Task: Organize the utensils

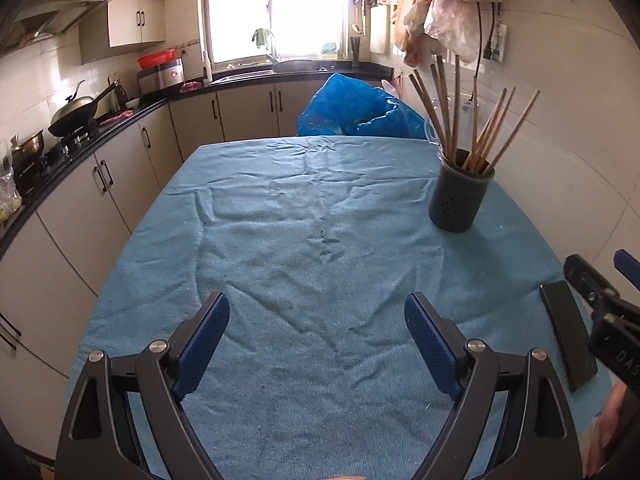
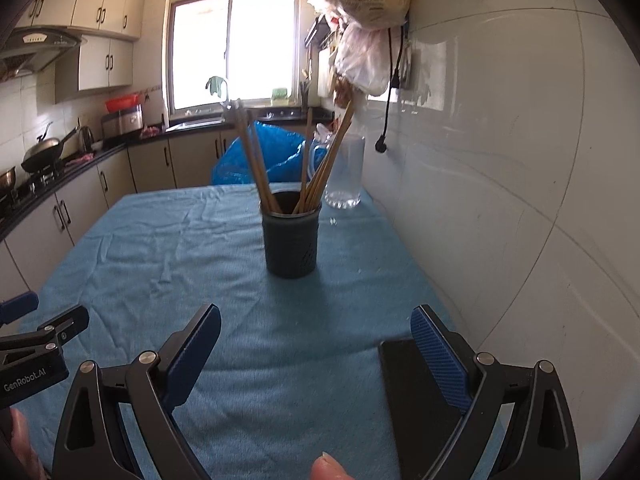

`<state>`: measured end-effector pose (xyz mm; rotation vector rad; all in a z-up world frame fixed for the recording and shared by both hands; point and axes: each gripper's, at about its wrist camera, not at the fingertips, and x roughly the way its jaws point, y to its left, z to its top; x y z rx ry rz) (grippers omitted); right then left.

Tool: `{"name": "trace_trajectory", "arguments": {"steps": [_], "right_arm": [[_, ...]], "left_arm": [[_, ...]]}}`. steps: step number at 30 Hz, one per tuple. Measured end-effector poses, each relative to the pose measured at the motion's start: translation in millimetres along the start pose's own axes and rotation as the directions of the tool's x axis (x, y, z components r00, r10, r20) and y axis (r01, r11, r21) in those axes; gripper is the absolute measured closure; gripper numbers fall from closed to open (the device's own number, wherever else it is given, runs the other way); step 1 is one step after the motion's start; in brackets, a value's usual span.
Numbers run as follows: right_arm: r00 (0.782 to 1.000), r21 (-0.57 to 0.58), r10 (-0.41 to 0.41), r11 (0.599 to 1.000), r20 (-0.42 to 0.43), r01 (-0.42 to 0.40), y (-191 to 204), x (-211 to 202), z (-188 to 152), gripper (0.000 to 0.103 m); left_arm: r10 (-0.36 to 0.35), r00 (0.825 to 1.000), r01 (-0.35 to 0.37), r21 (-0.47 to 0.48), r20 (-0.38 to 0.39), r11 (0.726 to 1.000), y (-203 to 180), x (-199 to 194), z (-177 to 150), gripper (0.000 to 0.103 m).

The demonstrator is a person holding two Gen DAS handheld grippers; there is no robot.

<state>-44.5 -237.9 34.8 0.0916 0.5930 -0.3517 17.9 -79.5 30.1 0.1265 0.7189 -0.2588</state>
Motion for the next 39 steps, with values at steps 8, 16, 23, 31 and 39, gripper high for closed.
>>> {"name": "trace_trajectory", "arguments": {"steps": [8,16,23,31,39], "right_arm": [[1.000,-0.017,-0.004,1.000,-0.017,0.004,7.9,3.5,-1.7,0.005],[1.000,-0.021,-0.001,1.000,-0.028,0.001,10.7,5.3,-2.7,0.005],[0.999,-0.016,0.002,1.000,-0.036,-0.003,8.8,8.1,-4.1,0.005],[0.999,-0.016,0.003,1.000,-0.040,-0.003,9.2,8.3,-4.6,0.005],[0.999,-0.014,0.003,1.000,-0.050,-0.004,9.4,11.0,-7.1,0.005]], "left_arm": [[-0.010,1.000,0.010,0.006,-0.006,1.000,0.8,1.4,-3.3,0.015],[-0.018,1.000,0.018,0.011,-0.010,1.000,-2.2,1.9,-3.9,0.015],[-0.023,1.000,0.023,0.023,-0.008,0.999,-5.8,0.4,-5.0,0.015],[-0.022,1.000,0.023,0.023,-0.008,0.999,-6.3,0.3,-5.3,0.015],[-0.025,1.000,0.025,0.027,-0.010,0.999,-6.4,0.3,-5.7,0.015]]}}
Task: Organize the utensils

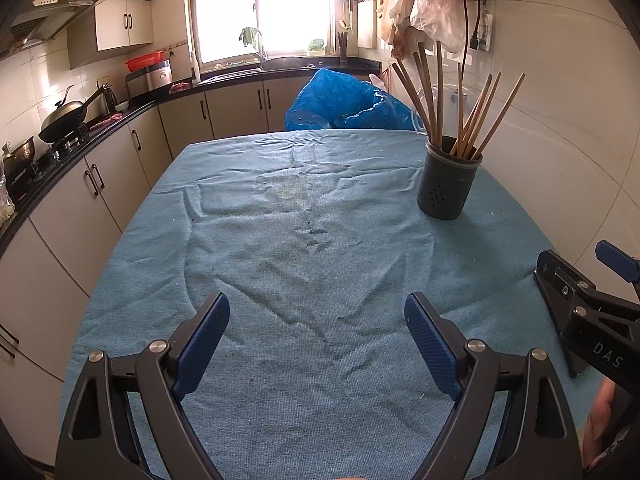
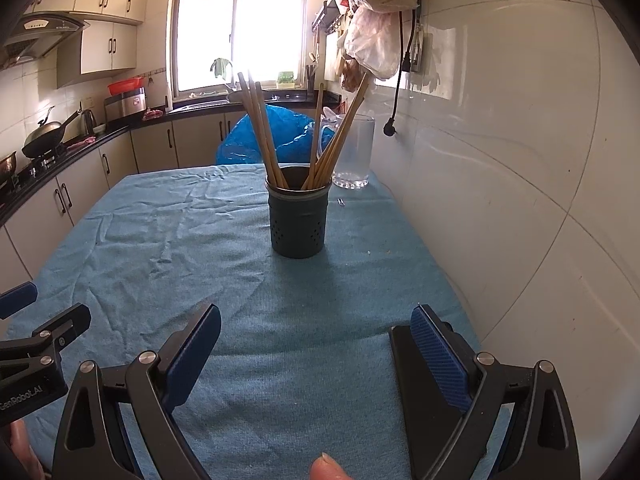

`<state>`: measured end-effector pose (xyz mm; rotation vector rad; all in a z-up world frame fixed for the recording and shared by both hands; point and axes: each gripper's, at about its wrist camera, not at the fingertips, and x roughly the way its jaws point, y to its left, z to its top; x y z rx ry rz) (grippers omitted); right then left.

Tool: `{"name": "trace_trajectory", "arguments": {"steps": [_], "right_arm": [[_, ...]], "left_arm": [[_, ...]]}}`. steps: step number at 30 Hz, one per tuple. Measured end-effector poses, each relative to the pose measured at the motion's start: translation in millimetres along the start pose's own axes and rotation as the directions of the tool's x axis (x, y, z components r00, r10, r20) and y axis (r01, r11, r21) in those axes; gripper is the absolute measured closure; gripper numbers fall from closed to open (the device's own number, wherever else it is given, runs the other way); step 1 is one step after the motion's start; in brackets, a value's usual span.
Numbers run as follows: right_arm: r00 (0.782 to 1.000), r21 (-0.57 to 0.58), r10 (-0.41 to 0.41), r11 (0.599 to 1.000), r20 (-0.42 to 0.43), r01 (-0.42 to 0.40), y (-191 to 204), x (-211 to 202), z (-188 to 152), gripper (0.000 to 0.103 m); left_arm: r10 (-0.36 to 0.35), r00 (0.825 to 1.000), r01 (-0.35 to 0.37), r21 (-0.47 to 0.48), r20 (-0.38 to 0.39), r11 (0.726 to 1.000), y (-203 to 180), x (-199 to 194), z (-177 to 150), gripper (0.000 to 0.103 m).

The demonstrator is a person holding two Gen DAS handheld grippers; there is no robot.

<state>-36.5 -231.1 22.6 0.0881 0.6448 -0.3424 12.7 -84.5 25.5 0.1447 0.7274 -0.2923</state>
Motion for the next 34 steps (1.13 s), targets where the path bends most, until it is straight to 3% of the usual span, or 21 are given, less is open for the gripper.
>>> {"name": "trace_trajectory", "arguments": {"steps": [28,34], "right_arm": [[1.000,0.009,0.013,1.000,-0.018,-0.013,-1.5,5.3,-2.6,0.005],[0.998,0.028,0.043,0.999,-0.051,-0.041,-3.8,18.9,-4.6,0.005]], "left_arm": [[-0.002,1.000,0.002,-0.011,-0.009,1.000,1.9,1.0,-2.0,0.015],[0.037,0.999,-0.036,-0.022,0.036,0.999,12.2,-1.7,-1.6,0.015]]}}
